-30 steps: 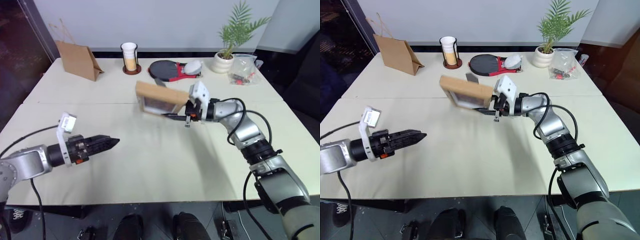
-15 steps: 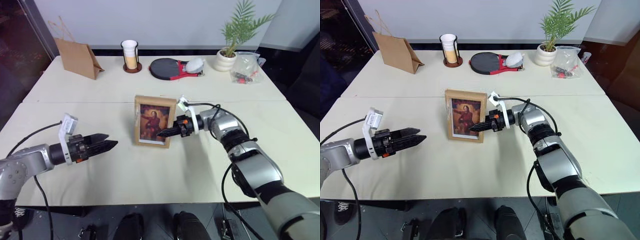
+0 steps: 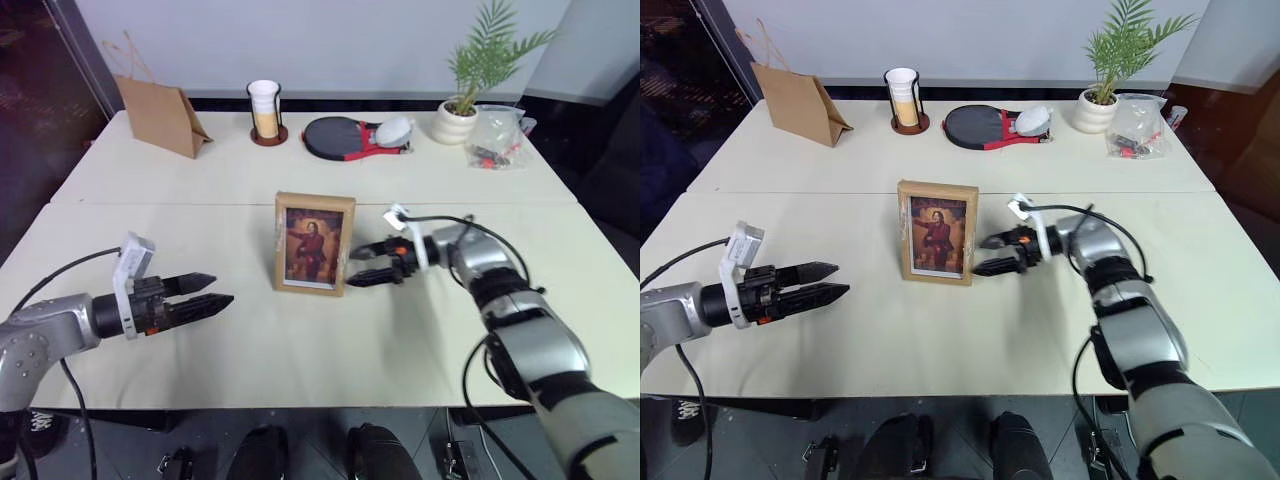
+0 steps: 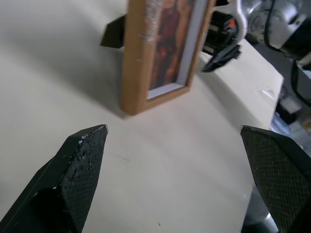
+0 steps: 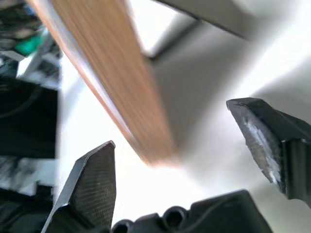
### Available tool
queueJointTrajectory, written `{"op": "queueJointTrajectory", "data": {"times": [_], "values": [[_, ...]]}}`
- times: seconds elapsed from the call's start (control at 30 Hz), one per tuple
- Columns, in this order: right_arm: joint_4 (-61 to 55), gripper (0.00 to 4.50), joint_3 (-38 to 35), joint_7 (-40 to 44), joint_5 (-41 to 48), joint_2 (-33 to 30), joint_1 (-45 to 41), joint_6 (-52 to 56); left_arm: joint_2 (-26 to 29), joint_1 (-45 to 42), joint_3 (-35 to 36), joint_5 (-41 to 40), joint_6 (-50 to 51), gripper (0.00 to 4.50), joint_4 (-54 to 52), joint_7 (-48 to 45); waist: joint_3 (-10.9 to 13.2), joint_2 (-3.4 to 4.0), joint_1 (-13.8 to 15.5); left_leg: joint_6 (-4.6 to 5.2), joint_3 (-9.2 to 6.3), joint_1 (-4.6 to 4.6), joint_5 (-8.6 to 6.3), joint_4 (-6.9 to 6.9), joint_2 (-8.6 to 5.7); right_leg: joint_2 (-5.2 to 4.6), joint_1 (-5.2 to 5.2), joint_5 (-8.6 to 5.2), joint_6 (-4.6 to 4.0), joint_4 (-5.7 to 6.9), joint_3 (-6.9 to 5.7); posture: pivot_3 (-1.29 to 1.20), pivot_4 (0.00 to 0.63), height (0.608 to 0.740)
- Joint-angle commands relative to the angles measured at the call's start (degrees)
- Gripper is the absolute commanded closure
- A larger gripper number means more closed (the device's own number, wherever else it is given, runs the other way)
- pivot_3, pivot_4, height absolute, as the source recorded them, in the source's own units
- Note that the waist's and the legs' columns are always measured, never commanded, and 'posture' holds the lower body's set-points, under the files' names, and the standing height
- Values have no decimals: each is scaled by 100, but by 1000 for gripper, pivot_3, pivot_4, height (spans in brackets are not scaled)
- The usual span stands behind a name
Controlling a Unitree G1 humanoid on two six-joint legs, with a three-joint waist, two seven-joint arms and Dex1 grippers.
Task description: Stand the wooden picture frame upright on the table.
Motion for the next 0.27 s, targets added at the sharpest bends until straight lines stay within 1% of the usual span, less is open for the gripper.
{"op": "queueJointTrajectory", "data": {"times": [0.03, 0.1, 0.2, 0.27], "values": [[-3069, 59, -874, -462, 713, -805, 1143, 1161, 181, 126, 184, 321, -271, 0, -273, -169, -1, 4, -12, 0, -3, -21, 0, 0, 1, -1, -18, 0, 1, 2, -1, 0, 150, 740], [-4327, 59, -1145, -787, 933, -1107, 1717, 1664, 245, 229, 187, 419, -286, 0, -339, -249, 2, 17, -72, -1, -2, -27, 1, -3, 4, 0, -32, 0, 1, 5, 0, 0, 150, 740], [-6114, 59, -1531, -1323, 1214, -1537, 2550, 2350, 318, 404, 231, 676, -483, 0, -457, -351, 0, 21, -159, -1, 1, -10, 1, -7, 12, 13, -29, 0, 0, 15, 6, 0, 150, 740], [-6706, 59, -1684, -1542, 1414, -1662, 2797, 2625, 326, 407, 278, 769, -551, 0, -468, -347, 0, 21, -176, -1, -1, 20, 1, -8, 13, 16, 0, -9, -17, 16, 6, 0, 150, 740]]}}
